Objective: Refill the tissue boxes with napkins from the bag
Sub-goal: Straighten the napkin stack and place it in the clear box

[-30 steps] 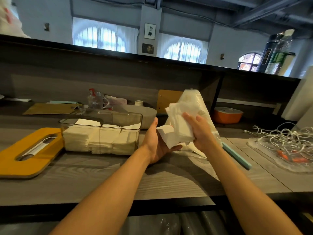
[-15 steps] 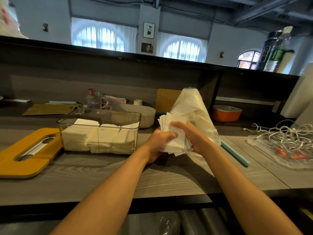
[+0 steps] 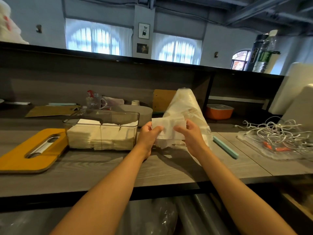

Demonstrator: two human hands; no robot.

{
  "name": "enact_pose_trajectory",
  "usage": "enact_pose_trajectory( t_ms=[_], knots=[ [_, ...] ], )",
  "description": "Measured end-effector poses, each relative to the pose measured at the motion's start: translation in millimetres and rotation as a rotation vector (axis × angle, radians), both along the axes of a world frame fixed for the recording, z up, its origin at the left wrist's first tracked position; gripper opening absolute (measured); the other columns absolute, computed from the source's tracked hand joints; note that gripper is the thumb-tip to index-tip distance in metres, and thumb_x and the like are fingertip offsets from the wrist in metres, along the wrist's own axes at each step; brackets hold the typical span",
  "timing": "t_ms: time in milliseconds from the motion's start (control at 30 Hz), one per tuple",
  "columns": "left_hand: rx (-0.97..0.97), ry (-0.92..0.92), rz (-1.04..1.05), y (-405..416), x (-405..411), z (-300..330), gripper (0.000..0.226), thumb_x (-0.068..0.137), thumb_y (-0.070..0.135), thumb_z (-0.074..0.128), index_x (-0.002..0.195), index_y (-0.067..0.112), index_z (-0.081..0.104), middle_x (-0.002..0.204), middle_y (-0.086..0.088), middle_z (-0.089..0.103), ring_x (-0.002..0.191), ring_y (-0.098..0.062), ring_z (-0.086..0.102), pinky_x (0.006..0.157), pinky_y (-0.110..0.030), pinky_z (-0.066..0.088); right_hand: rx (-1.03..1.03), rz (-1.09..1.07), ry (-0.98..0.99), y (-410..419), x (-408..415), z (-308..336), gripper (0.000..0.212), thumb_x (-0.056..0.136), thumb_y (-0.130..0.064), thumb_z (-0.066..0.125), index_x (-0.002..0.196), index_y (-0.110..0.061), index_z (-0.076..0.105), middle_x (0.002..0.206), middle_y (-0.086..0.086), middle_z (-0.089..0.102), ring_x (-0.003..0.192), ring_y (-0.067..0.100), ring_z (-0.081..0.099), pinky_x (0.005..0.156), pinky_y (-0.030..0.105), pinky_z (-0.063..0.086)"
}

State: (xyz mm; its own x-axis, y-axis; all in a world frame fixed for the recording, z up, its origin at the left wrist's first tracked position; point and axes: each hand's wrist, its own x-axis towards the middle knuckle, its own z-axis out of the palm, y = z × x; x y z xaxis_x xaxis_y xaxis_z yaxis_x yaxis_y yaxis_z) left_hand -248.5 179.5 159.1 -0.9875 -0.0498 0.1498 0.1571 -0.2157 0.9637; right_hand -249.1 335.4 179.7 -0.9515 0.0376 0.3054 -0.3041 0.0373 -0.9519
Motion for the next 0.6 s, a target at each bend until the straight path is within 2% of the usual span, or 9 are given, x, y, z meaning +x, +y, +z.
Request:
enact_pose_trajectory(
  t_ms=[67, 133, 233, 300, 367, 467, 500, 600],
  knots=[
    [-0.083, 0.069, 0.012, 1, 6, 0, 0.021, 0.093, 0.018, 0.063, 0.113, 0.02, 0.055, 0.11, -0.005, 0.062, 0.101, -0.025, 0.062, 0.076, -0.035, 0.056, 0.07, -0.038, 0.007, -1, 8, -3, 0.018, 0.087, -0.01, 0.069, 0.102, -0.02, 0.066, 0.103, 0.002, 0.07, 0.101, 0.02, 0.066, 0.084, 0.033, 0.056],
    [-0.147, 0.122, 0.038, 2, 12, 1, 0.023, 0.093, 0.019, 0.064, 0.114, 0.02, 0.054, 0.109, -0.003, 0.059, 0.099, -0.022, 0.06, 0.074, -0.031, 0.055, 0.103, -0.056, -0.037, -1, 15, -6, 0.018, 0.087, -0.011, 0.07, 0.103, -0.017, 0.066, 0.103, 0.003, 0.071, 0.102, 0.021, 0.066, 0.085, 0.034, 0.055],
    [-0.141, 0.107, 0.053, 3, 18, 4, 0.026, 0.094, 0.025, 0.063, 0.119, 0.019, 0.056, 0.114, -0.004, 0.062, 0.097, -0.017, 0.061, 0.071, -0.028, 0.051, -0.073, -0.013, -0.119, -2, 23, -10, 0.024, 0.088, -0.006, 0.067, 0.112, -0.011, 0.065, 0.111, 0.01, 0.07, 0.105, 0.027, 0.066, 0.094, 0.047, 0.054],
    [-0.081, 0.074, 0.029, 2, 22, 5, 0.029, 0.096, 0.026, 0.061, 0.123, 0.019, 0.055, 0.117, -0.005, 0.063, 0.098, -0.019, 0.062, 0.068, -0.028, 0.051, -0.236, 0.033, -0.154, -1, 29, -10, 0.03, 0.09, -0.002, 0.063, 0.12, -0.007, 0.06, 0.117, 0.014, 0.067, 0.108, 0.03, 0.064, 0.096, 0.05, 0.052],
    [-0.096, 0.067, -0.005, 2, 24, 4, 0.032, 0.095, 0.02, 0.062, 0.126, 0.018, 0.054, 0.118, -0.006, 0.063, 0.101, -0.021, 0.062, 0.069, -0.029, 0.052, -0.249, 0.055, -0.163, -2, 34, -11, 0.032, 0.09, -0.003, 0.063, 0.121, -0.009, 0.057, 0.118, 0.013, 0.065, 0.11, 0.031, 0.063, 0.096, 0.05, 0.052],
    [-0.209, 0.08, 0.003, 2, 27, 2, 0.037, 0.09, 0.013, 0.066, 0.125, 0.02, 0.053, 0.117, -0.004, 0.061, 0.102, -0.017, 0.058, 0.075, -0.03, 0.053, 0.019, -0.094, -0.135, -2, 39, -13, 0.029, 0.086, -0.009, 0.069, 0.112, -0.016, 0.058, 0.114, 0.008, 0.066, 0.103, 0.022, 0.063, 0.084, 0.036, 0.055],
    [-0.223, 0.082, 0.024, 1, 28, 1, 0.038, 0.089, 0.013, 0.067, 0.123, 0.022, 0.053, 0.118, -0.004, 0.06, 0.103, -0.018, 0.057, 0.078, -0.031, 0.053, 0.041, -0.13, -0.119, -2, 40, -14, 0.031, 0.085, -0.007, 0.07, 0.112, -0.016, 0.058, 0.114, 0.008, 0.066, 0.099, 0.019, 0.063, 0.078, 0.03, 0.054],
    [-0.25, 0.055, 0.071, 1, 31, 1, 0.031, 0.093, 0.019, 0.065, 0.122, 0.022, 0.053, 0.119, -0.002, 0.057, 0.105, -0.018, 0.055, 0.081, -0.032, 0.053, 0.076, -0.124, -0.095, -3, 40, -14, 0.044, 0.087, -0.007, 0.068, 0.128, -0.013, 0.053, 0.121, 0.006, 0.062, 0.102, 0.016, 0.059, 0.073, 0.021, 0.05]
  ],
)
